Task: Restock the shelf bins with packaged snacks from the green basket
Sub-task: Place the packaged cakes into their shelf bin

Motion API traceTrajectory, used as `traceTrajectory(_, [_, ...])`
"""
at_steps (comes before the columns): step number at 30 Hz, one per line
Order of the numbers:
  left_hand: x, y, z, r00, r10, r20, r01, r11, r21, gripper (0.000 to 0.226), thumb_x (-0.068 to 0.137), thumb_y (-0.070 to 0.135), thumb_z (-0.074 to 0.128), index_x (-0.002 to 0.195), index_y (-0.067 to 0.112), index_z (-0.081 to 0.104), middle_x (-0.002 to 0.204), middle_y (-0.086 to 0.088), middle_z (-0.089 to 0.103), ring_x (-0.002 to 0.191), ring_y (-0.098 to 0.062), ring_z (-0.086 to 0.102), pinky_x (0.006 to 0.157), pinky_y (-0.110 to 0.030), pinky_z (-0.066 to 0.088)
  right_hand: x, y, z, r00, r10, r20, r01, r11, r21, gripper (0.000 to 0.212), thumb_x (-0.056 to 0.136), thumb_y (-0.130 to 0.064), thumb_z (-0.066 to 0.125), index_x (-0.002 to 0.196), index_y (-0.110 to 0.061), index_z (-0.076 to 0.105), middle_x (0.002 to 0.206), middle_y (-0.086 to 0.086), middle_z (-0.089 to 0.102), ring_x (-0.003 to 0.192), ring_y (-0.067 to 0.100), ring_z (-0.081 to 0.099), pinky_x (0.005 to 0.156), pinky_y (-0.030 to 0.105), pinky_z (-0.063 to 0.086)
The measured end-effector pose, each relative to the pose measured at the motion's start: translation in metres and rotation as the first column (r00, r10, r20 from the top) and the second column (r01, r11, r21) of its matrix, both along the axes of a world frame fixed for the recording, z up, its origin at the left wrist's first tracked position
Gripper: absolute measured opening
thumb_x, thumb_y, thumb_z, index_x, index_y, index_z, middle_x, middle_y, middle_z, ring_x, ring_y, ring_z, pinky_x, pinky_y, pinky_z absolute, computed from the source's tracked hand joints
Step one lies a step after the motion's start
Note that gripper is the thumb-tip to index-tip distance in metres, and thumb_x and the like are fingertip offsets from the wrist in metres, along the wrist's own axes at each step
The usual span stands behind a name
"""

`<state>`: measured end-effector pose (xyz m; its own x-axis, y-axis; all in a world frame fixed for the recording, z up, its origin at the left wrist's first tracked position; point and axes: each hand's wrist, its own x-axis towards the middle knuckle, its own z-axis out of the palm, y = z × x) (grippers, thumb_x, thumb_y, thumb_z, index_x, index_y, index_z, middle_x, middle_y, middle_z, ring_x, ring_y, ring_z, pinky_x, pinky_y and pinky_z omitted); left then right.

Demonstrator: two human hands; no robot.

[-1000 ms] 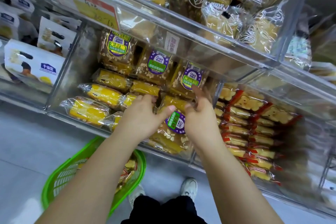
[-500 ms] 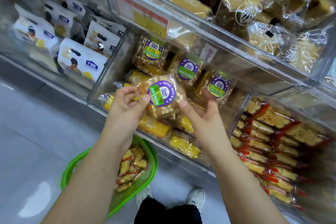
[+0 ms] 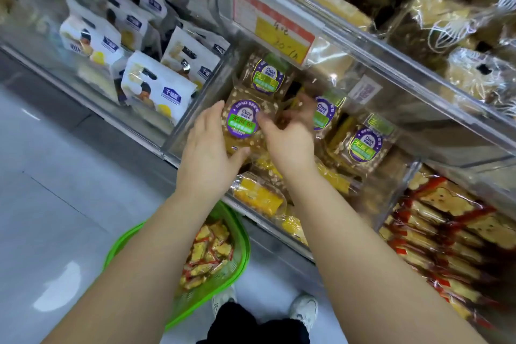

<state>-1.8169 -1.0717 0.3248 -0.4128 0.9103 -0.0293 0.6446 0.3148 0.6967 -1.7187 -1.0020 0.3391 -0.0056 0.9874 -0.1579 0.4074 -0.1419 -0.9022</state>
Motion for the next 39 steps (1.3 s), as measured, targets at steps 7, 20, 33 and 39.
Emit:
traceTrajectory(7, [-0.005,0.013,-0.004,0.999,0.035,-0.011,-0.033,0.995,0.097,0.056,0.078,0.017,0.071,0.127,0.013,0.043,0.122,-0.006,0.055,0.109,-0.024,0.053,0.085,-0.028,0.037,-0.001,-0.018,-0.007,0.998,0.047,0.049,-0.051,0.994,0.1,0.086,0.08,-0.007,0.067,0.145,-0.02,0.013,0.126,0.008,0.057,0.112,0.018,0.059,0.096,0.037,0.048])
traceTrajectory(20, [-0.005,0.023,-0.002,0.989,0.029,-0.144,-0.009,0.99,0.141,0.059,0.088,0.012,0.059,0.14,0.011,0.034,0.141,-0.007,0.043,0.127,-0.023,0.043,0.098,-0.036,0.039,0.004,-0.012,-0.005,0.998,-0.027,-0.06,0.032,0.996,0.084,0.076,0.083,-0.005,0.064,0.144,-0.014,0.02,0.102,0.0,0.054,0.081,-0.005,0.055,0.072,0.004,0.048])
traceTrajectory(33, [0.001,-0.214,-0.088,0.51,0.691,0.512,-0.788,0.614,-0.044,0.028,0.086,0.001,0.058,0.082,0.028,0.063,0.079,0.003,0.066,0.071,-0.005,0.059,0.064,-0.006,0.044,0.0,-0.168,-0.047,0.628,0.724,-0.286,-0.775,0.613,-0.153,0.026,0.086,-0.004,0.056,0.085,-0.03,0.06,0.066,-0.008,0.052,0.059,0.0,0.047,0.059,0.012,0.042])
traceTrajectory(39, [0.023,-0.29,-0.244,0.477,0.768,0.426,-0.676,0.631,-0.381,0.022,0.086,0.001,0.058,0.089,0.022,0.062,0.084,-0.001,0.067,0.086,-0.022,0.063,0.076,-0.028,0.047,0.035,-0.202,-0.258,0.365,0.931,0.022,-0.721,0.297,-0.626,0.016,0.086,0.0,0.052,0.091,-0.013,0.06,0.058,-0.011,0.042,0.052,0.008,0.038,0.05,0.017,0.03])
